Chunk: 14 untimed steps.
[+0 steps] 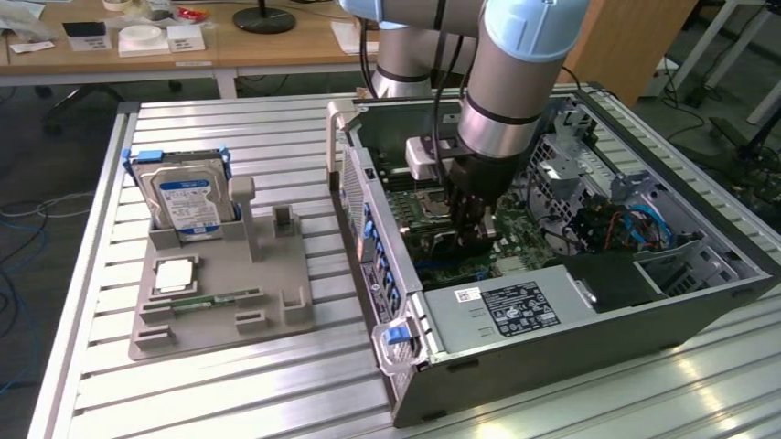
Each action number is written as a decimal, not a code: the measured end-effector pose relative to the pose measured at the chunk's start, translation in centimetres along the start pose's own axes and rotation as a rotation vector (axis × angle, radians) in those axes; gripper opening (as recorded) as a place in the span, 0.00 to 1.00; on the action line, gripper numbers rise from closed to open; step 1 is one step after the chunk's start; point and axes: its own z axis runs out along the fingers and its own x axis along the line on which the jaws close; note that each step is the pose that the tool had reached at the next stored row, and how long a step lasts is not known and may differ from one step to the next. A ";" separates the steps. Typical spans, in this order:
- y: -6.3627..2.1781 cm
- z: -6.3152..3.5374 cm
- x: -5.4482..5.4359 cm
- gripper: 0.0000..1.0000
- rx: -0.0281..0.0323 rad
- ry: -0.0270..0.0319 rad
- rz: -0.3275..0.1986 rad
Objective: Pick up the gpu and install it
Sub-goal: 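Insert the gpu into the slot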
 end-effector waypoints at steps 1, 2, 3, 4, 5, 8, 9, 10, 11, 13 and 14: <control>0.00 0.03 0.0 0.27 -0.0002 0.0004 0.000; 0.00 0.05 0.0 0.27 -0.0002 0.0004 0.000; 0.01 0.07 0.0 0.27 -0.0001 0.0003 0.000; 0.01 0.08 0.0 0.27 -0.0001 0.0001 0.000; 0.00 0.10 0.0 0.27 0.0001 -0.0001 0.000; 0.00 0.13 0.0 0.27 0.0005 -0.0018 0.000; 0.00 0.08 0.0 0.27 0.0006 -0.0016 0.000; 0.00 0.03 0.0 0.27 0.0004 -0.0011 0.000; 0.00 0.01 0.0 0.27 0.0002 -0.0007 0.000; 0.00 0.00 0.0 0.27 0.0002 -0.0005 0.000; 0.00 0.02 0.0 0.27 0.0001 -0.0004 0.000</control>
